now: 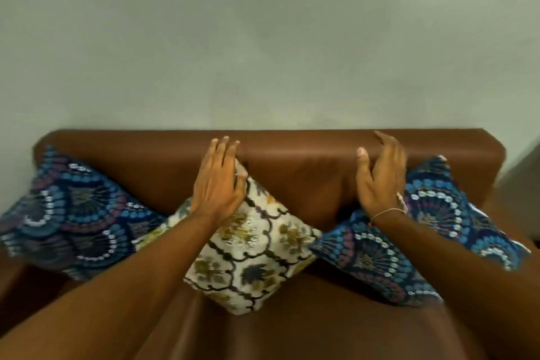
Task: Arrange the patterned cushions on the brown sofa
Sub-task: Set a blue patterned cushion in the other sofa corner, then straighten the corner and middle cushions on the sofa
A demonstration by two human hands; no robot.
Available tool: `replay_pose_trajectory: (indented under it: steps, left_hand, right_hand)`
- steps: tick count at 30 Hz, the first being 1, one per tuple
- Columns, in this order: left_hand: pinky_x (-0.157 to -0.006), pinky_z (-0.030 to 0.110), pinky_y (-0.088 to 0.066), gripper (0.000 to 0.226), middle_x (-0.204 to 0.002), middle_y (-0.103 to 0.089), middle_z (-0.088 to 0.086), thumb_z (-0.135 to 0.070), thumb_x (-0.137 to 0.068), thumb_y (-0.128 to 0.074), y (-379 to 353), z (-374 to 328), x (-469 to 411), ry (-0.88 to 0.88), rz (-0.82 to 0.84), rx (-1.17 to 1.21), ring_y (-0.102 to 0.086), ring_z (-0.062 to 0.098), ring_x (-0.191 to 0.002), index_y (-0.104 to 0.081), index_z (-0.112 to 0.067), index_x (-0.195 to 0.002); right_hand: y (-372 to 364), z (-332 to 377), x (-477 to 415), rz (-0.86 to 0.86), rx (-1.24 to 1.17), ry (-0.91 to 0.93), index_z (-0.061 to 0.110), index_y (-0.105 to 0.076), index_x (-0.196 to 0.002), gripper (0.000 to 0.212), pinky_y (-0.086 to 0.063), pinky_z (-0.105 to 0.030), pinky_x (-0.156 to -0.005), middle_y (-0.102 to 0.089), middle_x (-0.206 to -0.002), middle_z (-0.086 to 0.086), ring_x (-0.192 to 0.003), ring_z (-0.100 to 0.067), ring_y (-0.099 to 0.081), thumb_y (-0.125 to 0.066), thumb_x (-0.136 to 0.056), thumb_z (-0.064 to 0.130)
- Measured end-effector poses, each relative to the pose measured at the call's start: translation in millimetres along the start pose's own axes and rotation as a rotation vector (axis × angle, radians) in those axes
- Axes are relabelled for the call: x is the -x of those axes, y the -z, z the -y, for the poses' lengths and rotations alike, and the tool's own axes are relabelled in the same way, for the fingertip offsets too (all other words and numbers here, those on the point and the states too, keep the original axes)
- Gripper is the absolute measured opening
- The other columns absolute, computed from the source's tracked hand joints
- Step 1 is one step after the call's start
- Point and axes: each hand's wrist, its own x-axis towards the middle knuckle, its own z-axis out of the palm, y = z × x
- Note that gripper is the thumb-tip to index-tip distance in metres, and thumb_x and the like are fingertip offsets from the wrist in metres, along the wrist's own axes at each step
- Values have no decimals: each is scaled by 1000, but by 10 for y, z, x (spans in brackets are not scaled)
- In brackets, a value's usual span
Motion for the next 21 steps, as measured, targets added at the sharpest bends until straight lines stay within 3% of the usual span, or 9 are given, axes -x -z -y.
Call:
replay_pose_trajectory:
  steps: [3, 6, 9, 12, 16, 19, 21]
  left_hand:
    - [-125, 46, -16, 66, -164, -23, 15, -27, -96, -51, 582, 921, 71, 42, -56, -57, -10, 29, -154, -24, -10, -154]
    - [-124, 48, -15, 75, -164, -21, 16, -34, -94, -58, 1034, 2002, 217, 145, -69, -90, -9, 32, -154, -21, -9, -154]
    - [-124, 50, -15, 99, -166, -13, 14, -57, -84, -65, 1269, 3028, 478, 277, 4, -88, -4, 30, -154, -14, -12, -156]
    - [-123, 53, -16, 131, -166, -11, 13, -81, -60, -68, 1319, 3931, 733, 427, 133, -78, -8, 32, -153, -8, -14, -157]
    - [-117, 55, -28, 151, -157, -35, 14, -88, -30, -74, 1333, 4830, 914, 515, 306, -17, -33, 36, -143, -22, -18, -153]
    - [-112, 50, -38, 147, -150, -47, 6, -77, -23, -85, 1242, 5142, 970, 437, 425, -36, -45, 31, -137, -31, -24, -150]
    - [-108, 49, -44, 140, -145, -52, 3, -67, -24, -89, 1121, 5179, 998, 422, 383, -4, -51, 29, -132, -36, -24, -146]
  right_hand:
    - [-601, 846, 229, 180, 3, 64, 6, -41, -139, 50, -29, -53, -113, -45, -143, -21, -137, -36, -35, -48, -98, 32]
    - [-1366, 1607, 607, 330, -6, 130, 13, -35, -145, 55, -22, -49, -117, -37, -152, -15, -144, -29, -23, -43, -98, 40]
    - [-2181, 2144, 1054, 496, 16, 203, 14, -35, -145, 58, -19, -45, -118, -40, -151, -12, -144, -28, -24, -43, -97, 44]
    - [-2949, 2429, 1533, 695, -6, 253, 14, -38, -143, 63, -25, -42, -115, -46, -145, -11, -139, -30, -31, -48, -94, 51]
    - [-3644, 2622, 1919, 964, 15, 106, 27, -39, -138, 89, -42, -48, -102, -52, -139, -3, -129, -28, -45, -72, -66, 69]
    - [-4010, 2715, 2083, 1054, 91, -51, 29, -30, -141, 115, -40, -54, -103, -47, -142, -2, -131, -31, -43, -85, -46, 63]
    - [-4177, 2719, 2157, 1000, 116, -97, 24, -35, -130, 100, -42, -53, -99, -52, -134, -3, -124, -33, -49, -87, -51, 56]
